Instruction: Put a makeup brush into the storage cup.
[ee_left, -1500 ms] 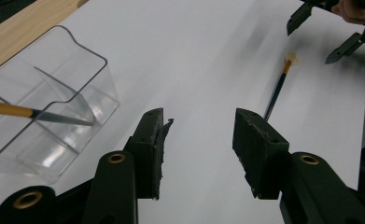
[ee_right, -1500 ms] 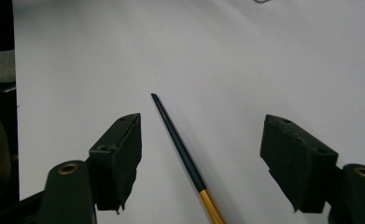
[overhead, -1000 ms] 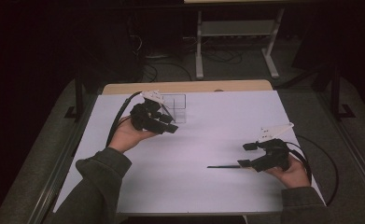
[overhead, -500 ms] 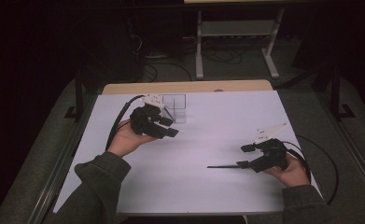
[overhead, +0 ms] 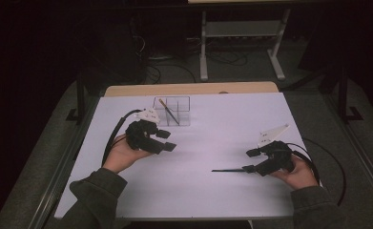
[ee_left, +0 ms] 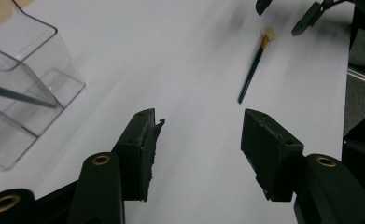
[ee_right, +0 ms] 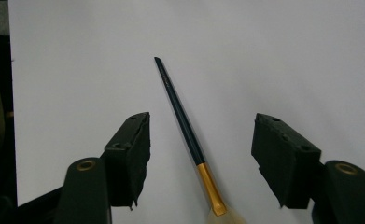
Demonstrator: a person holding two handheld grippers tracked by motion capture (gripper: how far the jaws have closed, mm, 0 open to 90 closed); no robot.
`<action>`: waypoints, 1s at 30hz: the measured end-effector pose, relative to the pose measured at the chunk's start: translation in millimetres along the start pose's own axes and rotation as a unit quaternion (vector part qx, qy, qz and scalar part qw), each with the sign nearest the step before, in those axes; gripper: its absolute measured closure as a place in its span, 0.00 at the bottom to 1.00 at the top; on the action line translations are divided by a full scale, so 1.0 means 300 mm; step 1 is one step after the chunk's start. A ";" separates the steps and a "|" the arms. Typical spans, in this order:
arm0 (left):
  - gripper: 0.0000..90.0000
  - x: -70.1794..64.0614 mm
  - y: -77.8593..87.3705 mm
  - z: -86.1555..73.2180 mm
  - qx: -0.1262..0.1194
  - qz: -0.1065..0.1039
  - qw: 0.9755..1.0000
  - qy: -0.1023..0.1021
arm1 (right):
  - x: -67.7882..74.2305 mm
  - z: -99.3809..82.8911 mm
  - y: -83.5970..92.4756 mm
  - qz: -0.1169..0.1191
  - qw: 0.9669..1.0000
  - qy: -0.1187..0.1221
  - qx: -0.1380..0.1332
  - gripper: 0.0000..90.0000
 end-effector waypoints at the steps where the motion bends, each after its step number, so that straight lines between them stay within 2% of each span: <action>1: 0.49 -0.002 0.000 -0.008 0.000 0.003 1.000 0.000 | 0.000 0.001 0.002 -0.001 1.000 0.004 0.002 0.42; 12: 0.46 -0.009 0.007 -0.088 -0.005 0.012 1.000 -0.004 | -0.015 0.015 0.009 -0.011 0.999 0.023 0.031 0.46; 14: 0.45 -0.010 0.007 -0.112 -0.003 0.017 1.000 -0.002 | -0.015 0.020 0.009 -0.011 0.999 0.024 0.033 0.47; 24: 0.41 -0.011 0.018 -0.194 -0.012 0.018 1.000 0.016 | -0.021 0.041 0.000 -0.015 0.997 0.059 0.050 0.55; 27: 0.40 -0.014 0.021 -0.205 -0.016 0.018 1.000 0.018 | -0.020 0.043 -0.008 -0.013 0.997 0.057 0.055 0.55; 30: 0.40 -0.024 0.018 -0.215 -0.014 0.023 1.000 0.011 | -0.021 0.043 -0.026 -0.011 0.996 0.058 0.069 0.56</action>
Point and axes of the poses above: each handheld gripper's, and its own axes: y roughly backward along the jaws, z roughly out of its top, x roughly to its left, the point moved 2 cm from there along -y, roughly forward along the jaws, and after that the axes turned 11 degrees about x, right-handed, at the moved point
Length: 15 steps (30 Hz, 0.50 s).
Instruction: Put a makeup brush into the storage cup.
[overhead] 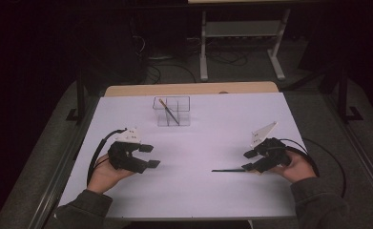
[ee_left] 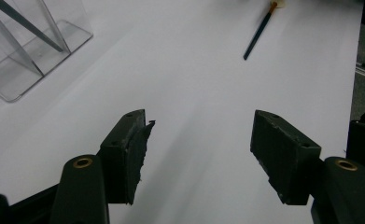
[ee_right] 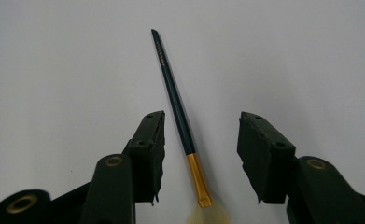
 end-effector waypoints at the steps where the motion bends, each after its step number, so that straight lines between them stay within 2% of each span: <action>1: 0.39 -0.007 -0.003 -0.005 0.001 0.001 1.000 -0.001 | 0.001 0.001 -0.005 0.003 1.000 -0.002 0.003 0.56; 3: 0.39 -0.010 -0.003 -0.008 0.001 0.002 1.000 0.000 | 0.002 0.003 -0.010 0.007 1.000 -0.003 0.006 0.57; 5: 0.39 -0.017 -0.004 -0.021 -0.008 -0.003 1.000 0.005 | 0.003 0.005 -0.029 0.008 1.000 0.007 0.012 0.60; 12: 0.38 -0.024 -0.008 -0.042 -0.008 0.001 1.000 0.002 | 0.002 -0.003 -0.058 0.013 1.000 0.010 0.016 0.65; 15: 0.38 -0.021 -0.005 -0.054 -0.016 -0.001 1.000 0.008 | 0.002 -0.005 -0.078 0.014 0.999 0.009 0.031 0.65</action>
Point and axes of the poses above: each handheld gripper's, and its own axes: y roughly backward along the jaws, z roughly out of its top, x roughly to its left, the point moved 2 cm from there along -y, roughly forward along the jaws, and after that the axes turned 11 degrees about x, right-handed, at the moved point
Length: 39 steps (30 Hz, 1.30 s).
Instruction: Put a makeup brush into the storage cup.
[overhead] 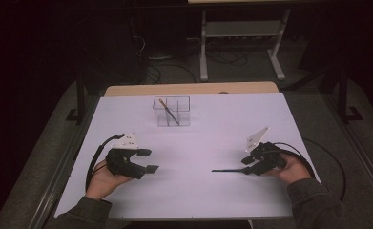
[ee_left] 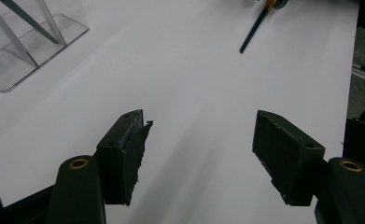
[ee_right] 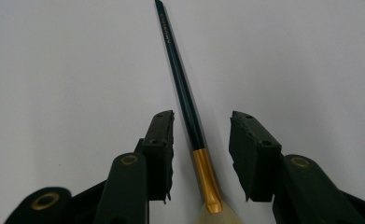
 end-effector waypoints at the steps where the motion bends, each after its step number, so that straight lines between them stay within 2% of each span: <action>1: 0.38 -0.001 -0.001 -0.003 -0.004 -0.002 1.000 0.003 | -0.001 0.001 -0.002 0.000 1.000 0.003 0.001 0.66; 3: 0.38 0.000 -0.002 -0.006 0.010 0.002 1.000 -0.004 | -0.001 0.004 -0.005 0.000 1.000 0.008 0.002 0.67; 10: 0.38 0.001 -0.016 -0.016 0.015 -0.005 1.000 -0.007 | 0.011 0.016 -0.013 -0.013 0.999 0.030 0.005 0.77; 11: 0.38 0.001 -0.017 -0.018 0.012 -0.009 1.000 -0.001 | 0.011 0.016 -0.014 -0.013 0.999 0.033 0.005 0.79; 14: 0.38 0.008 -0.011 -0.020 0.008 -0.006 1.000 0.001 | 0.012 0.017 -0.017 -0.015 0.999 0.041 0.011 0.81; 26: 0.38 0.007 -0.020 -0.025 0.012 -0.007 1.000 0.000 | 0.006 0.016 -0.027 -0.009 0.999 0.040 0.020 0.86; 31: 0.37 0.006 -0.026 -0.022 0.014 -0.003 1.000 -0.005 | 0.005 0.016 -0.037 -0.006 0.998 0.048 0.028 0.88; 39: 0.37 0.001 -0.029 -0.020 0.013 -0.006 1.000 -0.002 | -0.004 0.015 -0.039 0.004 0.998 0.050 0.025 0.91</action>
Point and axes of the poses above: each handheld gripper's, and its own axes: y roughly backward along the jaws, z roughly out of its top, x roughly to its left, the point moved 2 cm from there along -y, roughly forward along the jaws, and after that the axes turned 11 degrees about x, right-handed, at the moved point
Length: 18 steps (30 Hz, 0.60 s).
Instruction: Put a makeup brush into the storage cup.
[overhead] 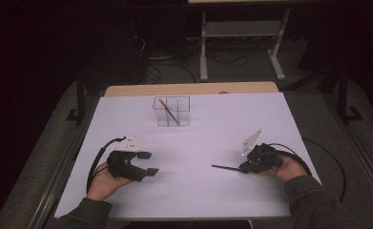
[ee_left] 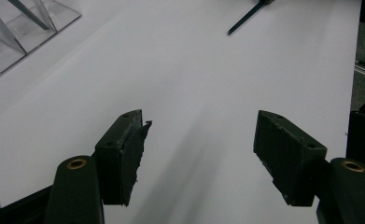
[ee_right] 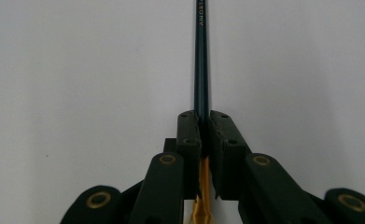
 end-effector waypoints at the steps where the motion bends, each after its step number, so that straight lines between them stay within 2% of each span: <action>1: 0.37 -0.003 0.000 0.003 0.000 0.000 1.000 -0.002 | 0.001 0.001 0.000 -0.001 1.000 0.000 0.001 0.91; 9: 0.36 -0.008 0.000 0.011 -0.001 0.000 1.000 -0.010 | -0.001 0.001 0.001 0.002 1.000 -0.001 0.001 0.92; 12: 0.36 -0.007 0.008 0.013 -0.009 -0.003 1.000 -0.006 | 0.002 0.007 0.004 0.009 1.000 -0.002 0.000 0.92; 18: 0.36 -0.010 0.007 0.015 -0.010 -0.001 1.000 -0.007 | 0.005 0.012 0.014 0.015 1.000 -0.003 -0.010 0.92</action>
Point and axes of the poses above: each handheld gripper's, and its own axes: y roughly backward along the jaws, z roughly out of its top, x roughly to its left, the point moved 2 cm from there along -y, roughly forward along the jaws, and after that the axes turned 11 degrees about x, right-handed, at the moved point
